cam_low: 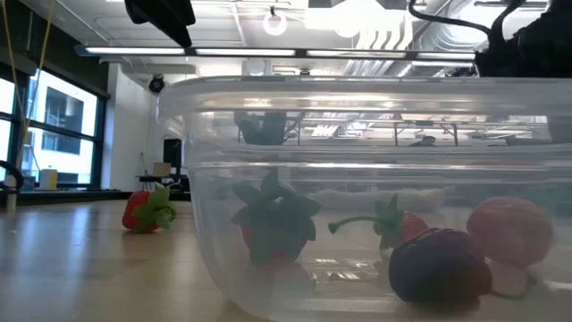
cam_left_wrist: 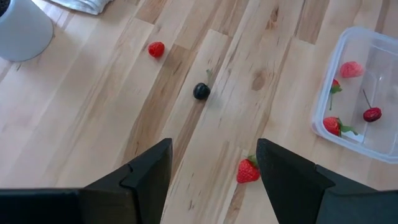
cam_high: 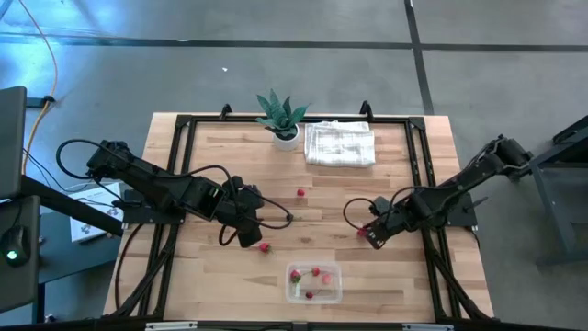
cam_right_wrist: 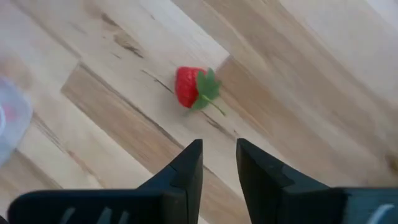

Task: Pick and placing Produce into tupperware
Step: Put the strawberry into the transparent bin

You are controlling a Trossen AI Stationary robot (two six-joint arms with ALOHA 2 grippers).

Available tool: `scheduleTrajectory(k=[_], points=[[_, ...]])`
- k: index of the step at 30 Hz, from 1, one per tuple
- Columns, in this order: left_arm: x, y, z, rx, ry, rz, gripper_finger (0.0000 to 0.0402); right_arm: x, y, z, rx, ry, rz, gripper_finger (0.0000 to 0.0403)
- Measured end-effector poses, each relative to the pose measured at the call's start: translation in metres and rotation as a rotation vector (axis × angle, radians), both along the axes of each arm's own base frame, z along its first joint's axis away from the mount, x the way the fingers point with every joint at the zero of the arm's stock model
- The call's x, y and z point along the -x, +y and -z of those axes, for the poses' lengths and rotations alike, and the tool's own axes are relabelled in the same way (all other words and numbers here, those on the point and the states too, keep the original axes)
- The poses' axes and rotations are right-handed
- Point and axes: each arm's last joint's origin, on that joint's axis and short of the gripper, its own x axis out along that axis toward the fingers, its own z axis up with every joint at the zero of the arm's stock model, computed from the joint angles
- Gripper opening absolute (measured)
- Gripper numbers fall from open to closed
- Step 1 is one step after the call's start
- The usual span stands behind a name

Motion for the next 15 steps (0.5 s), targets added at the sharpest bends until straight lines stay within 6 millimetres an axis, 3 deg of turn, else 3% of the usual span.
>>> scheduleTrajectory(k=[8,15], points=[[0.000,0.000,0.000,0.009,-0.005,-0.017,0.0223,-0.008,-0.009,0.005,0.002,0.036,-0.118,0.0120],[0.000,0.000,0.000,0.017,-0.008,-0.032,0.0223,-0.023,-0.006,0.020,0.027,0.042,-0.356,0.0155]])
